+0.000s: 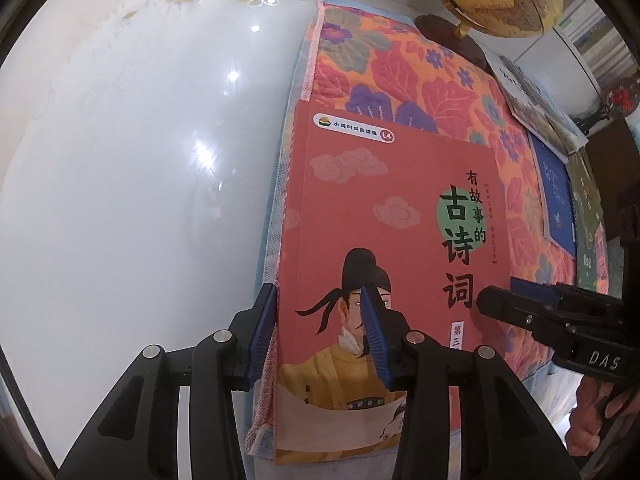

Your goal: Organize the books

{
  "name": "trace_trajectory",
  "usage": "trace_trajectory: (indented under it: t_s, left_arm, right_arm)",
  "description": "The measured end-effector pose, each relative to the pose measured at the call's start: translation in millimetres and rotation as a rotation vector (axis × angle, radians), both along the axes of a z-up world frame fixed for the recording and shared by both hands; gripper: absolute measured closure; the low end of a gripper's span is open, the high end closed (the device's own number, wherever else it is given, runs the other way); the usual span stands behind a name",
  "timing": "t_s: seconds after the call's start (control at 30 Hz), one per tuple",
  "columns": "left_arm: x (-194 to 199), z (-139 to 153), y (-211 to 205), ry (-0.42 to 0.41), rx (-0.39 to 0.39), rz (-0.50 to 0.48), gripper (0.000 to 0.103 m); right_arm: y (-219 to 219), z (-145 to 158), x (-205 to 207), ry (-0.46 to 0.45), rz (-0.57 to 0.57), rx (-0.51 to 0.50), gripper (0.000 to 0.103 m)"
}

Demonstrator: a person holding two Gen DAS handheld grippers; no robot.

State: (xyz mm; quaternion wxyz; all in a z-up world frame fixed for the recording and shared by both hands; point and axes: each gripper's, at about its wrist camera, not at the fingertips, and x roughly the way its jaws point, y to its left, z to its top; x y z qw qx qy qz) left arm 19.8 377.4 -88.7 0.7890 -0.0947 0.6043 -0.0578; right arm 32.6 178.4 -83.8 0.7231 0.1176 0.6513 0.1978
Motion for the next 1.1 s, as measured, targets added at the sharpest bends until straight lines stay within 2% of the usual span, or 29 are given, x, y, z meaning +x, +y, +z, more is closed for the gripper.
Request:
trace_trajectory:
  t_s: [0.17,0.27,0.33,0.5,0.7,0.83,0.97,1.03,1.1]
  left_arm:
    - [-0.2,-0.3,-0.7,0.000,0.007,0.009,0.062]
    - [-0.7,1.2,0.0,0.003,0.042,0.030,0.060]
    - [-0.9,4.3,1.6,-0.002,0.074,0.051,0.060]
    - [-5.1,16.4,5.8,-0.023,0.093,0.093,0.060]
    - [-9.8,34.7,-17.9,-0.051,0.139,0.091,0.060]
    - [-10.5,50.9,-45.9,-0.084,0.149,0.067,0.060]
    - [-8.4,64.7,-82.4,-0.123,0.150,0.017,0.058]
    - [-1.5,68.7,-111.8,-0.133,0.167,-0.055,0.058]
    - [10.7,73.9,-142.4,-0.139,0.217,-0.148,0.058]
  right_arm:
    - [3.8,-1.6,0.2,-0.004,-0.001,-0.009,0.062]
    - [1.7,-4.8,2.3,0.013,-0.025,-0.008,0.062]
    - [-5.9,-5.9,2.1,0.027,-0.047,0.017,0.062]
    - [-22.7,-7.7,-0.5,0.050,-0.086,0.061,0.062]
    - [-43.0,3.4,-6.9,0.020,-0.103,0.095,0.062]
    - [-68.6,11.9,-11.0,0.001,-0.128,0.120,0.062]
    - [-111.7,21.3,-18.5,-0.020,-0.191,0.147,0.062]
    - [-137.0,24.6,-21.4,-0.031,-0.231,0.153,0.062]
    - [-170.0,31.8,-27.5,-0.069,-0.300,0.141,0.062]
